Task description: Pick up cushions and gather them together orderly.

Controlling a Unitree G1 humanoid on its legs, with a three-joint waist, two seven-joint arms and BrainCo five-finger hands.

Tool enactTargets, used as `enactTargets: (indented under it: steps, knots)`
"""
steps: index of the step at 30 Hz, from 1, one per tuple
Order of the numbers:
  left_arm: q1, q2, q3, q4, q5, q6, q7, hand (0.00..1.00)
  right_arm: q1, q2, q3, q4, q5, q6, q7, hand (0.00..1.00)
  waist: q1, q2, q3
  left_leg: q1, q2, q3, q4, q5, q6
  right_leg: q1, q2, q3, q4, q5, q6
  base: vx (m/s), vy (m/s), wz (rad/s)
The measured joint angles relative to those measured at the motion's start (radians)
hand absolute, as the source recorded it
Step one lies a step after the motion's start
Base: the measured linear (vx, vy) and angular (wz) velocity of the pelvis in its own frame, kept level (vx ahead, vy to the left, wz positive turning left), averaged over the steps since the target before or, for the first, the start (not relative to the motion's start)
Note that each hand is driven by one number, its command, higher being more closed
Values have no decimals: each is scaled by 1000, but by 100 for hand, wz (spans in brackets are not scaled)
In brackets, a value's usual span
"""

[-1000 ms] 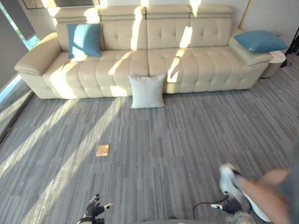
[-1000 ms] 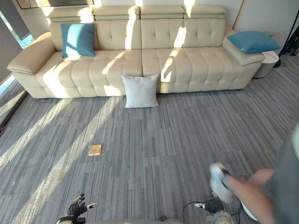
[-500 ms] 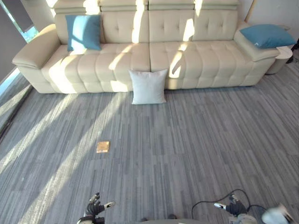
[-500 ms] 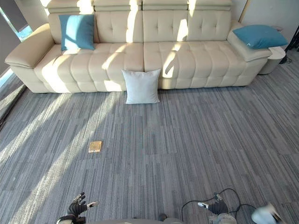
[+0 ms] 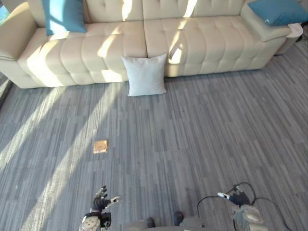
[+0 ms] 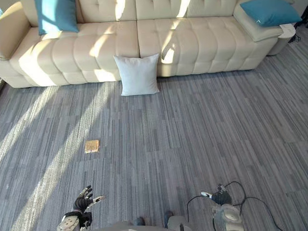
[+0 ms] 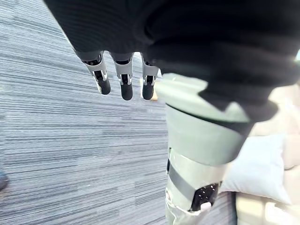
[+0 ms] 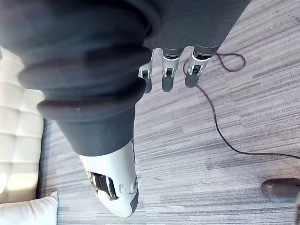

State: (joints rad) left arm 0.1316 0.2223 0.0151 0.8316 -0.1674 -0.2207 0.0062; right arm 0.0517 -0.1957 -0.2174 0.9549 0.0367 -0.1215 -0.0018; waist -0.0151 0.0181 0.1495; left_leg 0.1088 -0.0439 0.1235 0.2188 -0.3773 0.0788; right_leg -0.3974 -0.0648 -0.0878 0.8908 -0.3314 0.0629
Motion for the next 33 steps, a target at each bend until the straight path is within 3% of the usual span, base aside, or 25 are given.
enactTargets:
  steps: [1,2,3,5,6,7,8,9,10,11,12,14,15,18,19,21,22,23,25,26,27,28,29,30,33]
  knots:
    - [-20,-1,-8,0,0,0,2,0,-5,-5,12,-1,1,0,1,0,-6,-1,20,51,10,-29,-29,-1,3,-48,0,-55,-20,-6,-18,589,52,46]
    - [-48,-4,-12,0,0,0,3,0,-9,-11,27,-3,2,-1,1,0,-19,29,49,87,43,-49,-54,-1,2,-94,16,-94,-102,4,-35,513,-1,61]
    - [-65,-5,-13,0,0,-1,4,0,-12,-12,30,-7,2,-1,1,0,-30,25,57,103,61,-60,-57,-1,1,-113,28,-105,-158,18,-40,528,-39,87]
    - [-98,-5,-14,1,0,-4,8,0,3,-11,32,-27,2,-3,0,0,-45,20,73,144,83,-96,-56,3,-37,-176,48,-94,-400,171,-37,554,-75,75]
    - [-97,-4,-14,3,0,-5,16,0,20,-12,32,-32,2,-4,0,0,-50,0,71,175,85,-103,-54,-5,-68,-180,54,-84,-497,287,-60,592,-108,51]
    - [-87,-12,-13,12,0,-4,18,0,24,-18,29,-33,2,-4,-2,0,-56,18,73,197,112,-119,-36,-21,-96,-172,64,-78,-477,408,-105,912,-185,39]
    - [-108,-19,-13,29,1,-3,15,0,0,-15,19,-36,2,-2,-5,0,-60,40,79,178,144,-125,27,11,-157,-183,63,-111,-385,335,-128,895,-187,47]
    - [-121,-30,-13,38,1,-3,15,0,-6,-13,15,-37,2,-2,-6,0,-68,36,79,143,132,-118,128,115,-222,-163,43,-123,-335,283,-136,888,-195,39]
    - [-122,-40,-9,43,1,-3,16,0,-6,-15,18,-39,2,-2,-4,0,-71,38,82,117,129,-113,207,196,-217,-128,38,-131,-334,267,-131,586,-142,47]
    - [-112,-53,-2,49,1,-2,16,0,-4,-17,33,-37,2,-3,-4,0,-78,35,92,68,133,-98,352,371,-215,-35,34,-135,-384,242,-127,743,-158,38]
    - [-84,-62,4,43,1,-9,15,0,8,-6,50,-42,6,-4,-5,0,-65,33,98,-43,188,-49,637,416,-198,143,50,-131,-514,226,-120,732,-137,28]
    - [-82,-67,34,39,0,-9,15,0,12,14,56,-71,27,-7,-15,0,-36,31,100,-171,243,22,850,291,-126,268,65,-125,-594,213,-128,735,-98,-2]
    - [-80,-68,42,29,0,-8,16,0,13,33,57,-97,46,-11,-17,0,-13,6,107,-279,257,59,898,231,-97,349,64,-110,-657,204,-127,707,-45,-18]
    - [-67,-91,44,-6,1,-6,14,0,6,44,57,-143,75,-18,-18,0,45,0,109,-498,253,103,723,151,-84,491,48,-75,-760,169,-87,552,56,-31]
    - [-57,-102,43,-5,1,-2,14,0,5,46,49,-147,78,-21,-19,0,53,-13,114,-518,229,99,574,155,-90,522,34,-68,-767,148,-69,563,151,-50]
    - [-31,-120,32,-6,1,-2,14,0,10,42,41,-144,78,-24,-21,0,62,4,99,-507,183,52,205,216,-157,574,20,-32,-772,79,-29,564,243,-56]
    - [-12,-118,32,8,0,-1,16,0,6,49,41,-125,77,-24,-21,0,68,-2,87,-495,163,36,201,346,-88,596,8,18,-754,33,-15,694,336,-48]
    - [-15,-115,34,15,1,-1,17,0,8,64,46,-115,75,-23,-20,0,59,-42,67,-499,124,53,224,288,-71,584,-33,70,-726,25,-23,609,274,-32]
    - [-28,-102,34,23,1,-1,14,0,14,63,46,-113,73,-23,-21,0,60,-57,58,-493,103,75,266,234,-49,547,-59,124,-621,35,-4,587,261,-10]
    - [-28,-102,34,26,1,-1,15,0,13,64,51,-111,70,-22,-20,0,60,-63,59,-452,99,106,283,203,-25,518,-74,156,-503,51,24,568,245,-38]
    - [-22,-102,34,29,1,-2,16,0,5,65,58,-102,70,-22,-18,0,62,-64,58,-406,97,127,281,168,-19,478,-83,175,-374,87,87,550,215,-56]
    - [-14,-94,31,31,1,-1,16,0,-6,72,74,-95,69,-23,-17,0,56,-63,59,-332,91,135,265,124,-11,412,-94,173,-173,160,195,512,160,-50]
    - [-18,-86,23,42,1,-1,16,0,-4,76,82,-91,64,-23,-14,0,54,-59,61,-274,90,139,256,97,-10,362,-98,156,-26,151,183,597,137,-31]
    - [-23,-72,10,51,1,1,17,0,-7,75,96,-79,56,-23,-15,0,49,-60,61,-191,84,142,222,80,-8,309,-111,103,86,95,107,486,64,-11]
    - [-30,-57,-4,52,1,-1,17,0,-11,70,119,-72,32,-22,-15,0,28,-47,65,-29,93,155,107,79,-11,175,-85,-44,-41,22,-14,461,-4,-6]
